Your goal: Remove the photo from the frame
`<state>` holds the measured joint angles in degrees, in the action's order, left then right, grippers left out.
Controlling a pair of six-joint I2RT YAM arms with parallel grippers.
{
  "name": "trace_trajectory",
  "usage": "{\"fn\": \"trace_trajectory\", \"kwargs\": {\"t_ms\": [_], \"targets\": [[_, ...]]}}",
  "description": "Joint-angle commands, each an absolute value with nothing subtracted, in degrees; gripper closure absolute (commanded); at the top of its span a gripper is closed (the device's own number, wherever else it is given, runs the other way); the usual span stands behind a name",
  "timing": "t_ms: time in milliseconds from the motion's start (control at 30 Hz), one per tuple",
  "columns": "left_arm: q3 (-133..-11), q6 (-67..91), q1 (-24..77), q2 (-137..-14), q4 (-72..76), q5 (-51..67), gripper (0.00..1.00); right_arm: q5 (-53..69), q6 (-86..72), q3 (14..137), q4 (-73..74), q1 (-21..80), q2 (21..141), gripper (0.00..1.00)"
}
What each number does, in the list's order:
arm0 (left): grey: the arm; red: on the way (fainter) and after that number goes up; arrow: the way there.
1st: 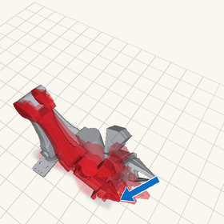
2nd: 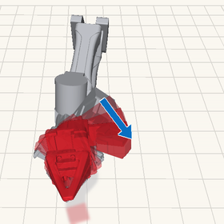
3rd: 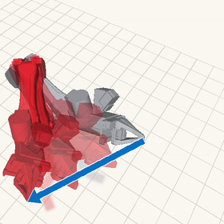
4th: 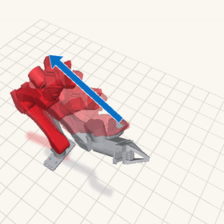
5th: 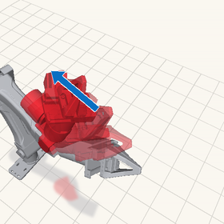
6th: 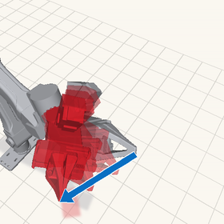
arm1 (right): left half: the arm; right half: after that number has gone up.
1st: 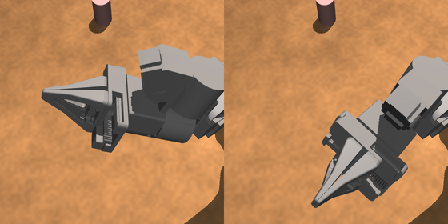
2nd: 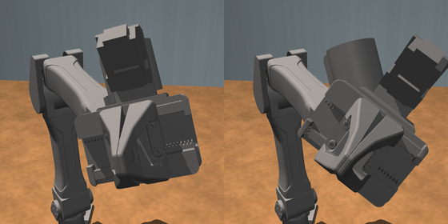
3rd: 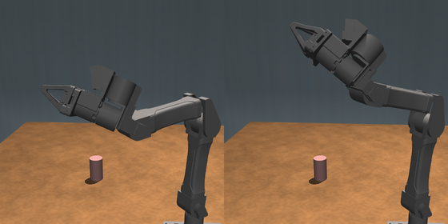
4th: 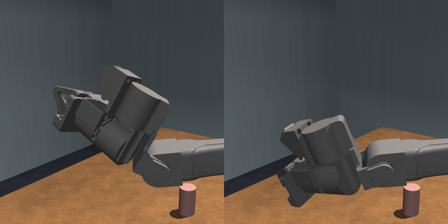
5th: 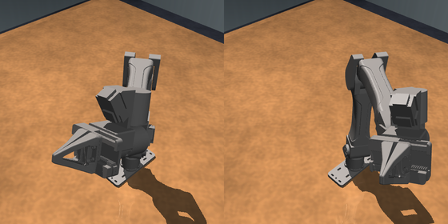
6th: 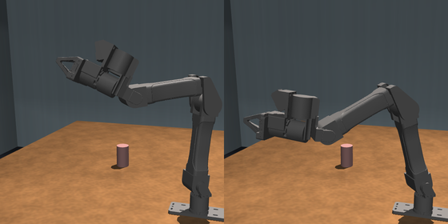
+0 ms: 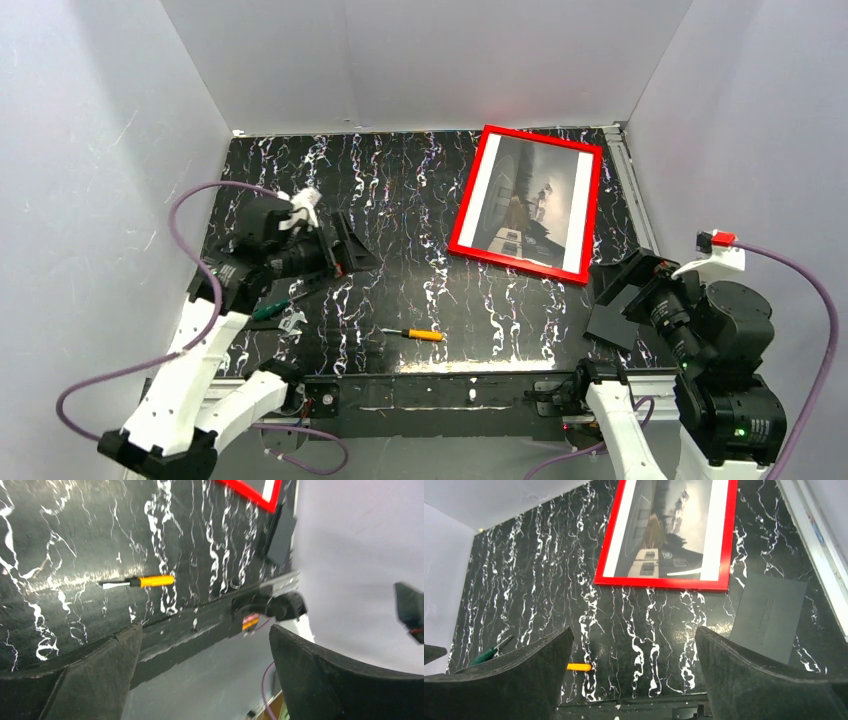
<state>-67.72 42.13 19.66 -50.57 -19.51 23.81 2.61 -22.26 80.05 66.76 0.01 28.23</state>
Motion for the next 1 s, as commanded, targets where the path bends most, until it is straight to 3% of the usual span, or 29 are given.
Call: {"fn": "trace_trajectory", "kwargs": {"t_ms": [0,433,733,867,967], "targets": [[-64.9,40.6,27.4,-54.0,-19.4,21.4,0.00,3.9,-22.9,77.6,64.0,-0.2,29.1,0.00],[-63.2,38.8,40.6,-64.4,-15.5,16.2,0.00,4.3,-23.9,62.0,57.9,-0.2,30.5,0.00],[-63.6,33.6,40.9,-64.5,-18.4,13.3,0.00,13.4,-15.7,56.1,50.1,3.6,43.4,0.05],[-67.2,28.5,40.8,-65.7,-23.3,8.8,0.00,3.0,-18.4,58.6,47.7,12.6,50.9,0.04],[-72.5,24.3,40.8,-68.1,-26.2,7.4,0.00,-6.0,-24.0,62.0,48.6,13.0,58.9,0.04]]}}
